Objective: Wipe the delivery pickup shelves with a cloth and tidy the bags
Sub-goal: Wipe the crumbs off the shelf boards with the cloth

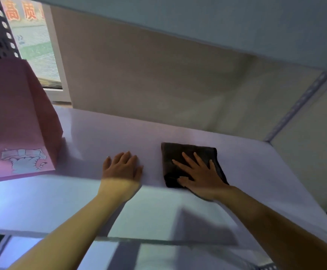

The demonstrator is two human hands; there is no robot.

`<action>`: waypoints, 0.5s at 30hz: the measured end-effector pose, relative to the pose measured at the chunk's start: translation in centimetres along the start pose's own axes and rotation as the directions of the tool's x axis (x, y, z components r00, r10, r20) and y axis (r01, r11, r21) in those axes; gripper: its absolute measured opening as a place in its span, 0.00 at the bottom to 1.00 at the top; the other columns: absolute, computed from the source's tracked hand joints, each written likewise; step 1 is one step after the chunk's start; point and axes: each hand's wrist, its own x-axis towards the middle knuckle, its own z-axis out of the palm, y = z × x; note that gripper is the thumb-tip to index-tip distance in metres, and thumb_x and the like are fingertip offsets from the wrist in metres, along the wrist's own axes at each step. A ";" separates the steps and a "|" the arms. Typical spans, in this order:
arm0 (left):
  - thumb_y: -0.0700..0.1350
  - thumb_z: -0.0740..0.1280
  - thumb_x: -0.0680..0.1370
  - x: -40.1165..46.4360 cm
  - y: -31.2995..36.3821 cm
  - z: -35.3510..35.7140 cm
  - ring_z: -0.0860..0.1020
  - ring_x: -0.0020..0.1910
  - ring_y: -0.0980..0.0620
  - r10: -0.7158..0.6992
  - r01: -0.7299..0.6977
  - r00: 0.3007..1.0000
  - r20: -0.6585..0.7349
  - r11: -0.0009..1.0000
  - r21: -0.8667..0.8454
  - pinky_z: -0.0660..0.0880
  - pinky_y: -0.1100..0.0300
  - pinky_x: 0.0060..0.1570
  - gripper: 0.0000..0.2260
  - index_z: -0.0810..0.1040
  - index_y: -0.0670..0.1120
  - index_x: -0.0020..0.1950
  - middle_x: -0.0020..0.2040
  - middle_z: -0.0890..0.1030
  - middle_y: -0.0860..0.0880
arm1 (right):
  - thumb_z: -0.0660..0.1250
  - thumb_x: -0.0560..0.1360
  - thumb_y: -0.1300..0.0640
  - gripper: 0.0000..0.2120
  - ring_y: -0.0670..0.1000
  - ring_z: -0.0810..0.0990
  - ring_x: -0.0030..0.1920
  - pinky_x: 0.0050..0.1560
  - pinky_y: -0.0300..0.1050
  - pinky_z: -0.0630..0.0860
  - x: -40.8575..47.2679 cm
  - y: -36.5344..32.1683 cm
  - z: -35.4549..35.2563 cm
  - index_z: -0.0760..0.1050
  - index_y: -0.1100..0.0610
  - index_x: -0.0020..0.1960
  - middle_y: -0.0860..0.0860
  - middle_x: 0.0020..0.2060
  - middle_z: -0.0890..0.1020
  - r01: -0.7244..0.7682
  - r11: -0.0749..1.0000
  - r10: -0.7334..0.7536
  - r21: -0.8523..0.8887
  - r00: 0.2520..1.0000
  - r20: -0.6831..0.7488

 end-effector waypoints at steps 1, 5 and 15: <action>0.58 0.50 0.74 0.0 0.0 -0.1 0.74 0.61 0.43 -0.001 0.001 1.000 0.010 1.000 -0.005 0.66 0.42 0.61 0.23 0.78 0.47 0.55 0.58 0.79 0.46 | 0.49 0.75 0.31 0.25 0.48 0.33 0.76 0.71 0.67 0.34 -2.2 -0.4 0.4 0.38 0.21 0.66 0.36 0.75 0.38 0.011 1.000 -0.011 0.009 1.000 0.009; 0.56 0.50 0.73 0.2 -0.8 -0.6 0.78 0.59 0.43 0.057 -0.057 0.998 0.037 0.998 -0.023 0.70 0.42 0.58 0.25 0.81 0.46 0.57 0.60 0.80 0.45 | 0.38 0.67 0.23 0.27 0.45 0.31 0.74 0.71 0.62 0.33 -9.1 -2.4 1.6 0.40 0.21 0.66 0.34 0.73 0.37 0.059 0.998 -0.059 -0.005 0.998 0.006; 0.50 0.56 0.73 -1.7 -3.6 -2.2 0.80 0.56 0.41 0.200 -0.201 0.979 -0.027 0.977 -0.074 0.75 0.49 0.55 0.20 0.81 0.42 0.55 0.56 0.82 0.44 | 0.49 0.73 0.27 0.31 0.54 0.38 0.77 0.69 0.72 0.37 0.9 -3.5 0.0 0.44 0.30 0.73 0.43 0.78 0.41 -0.265 0.962 0.269 0.062 0.961 -0.059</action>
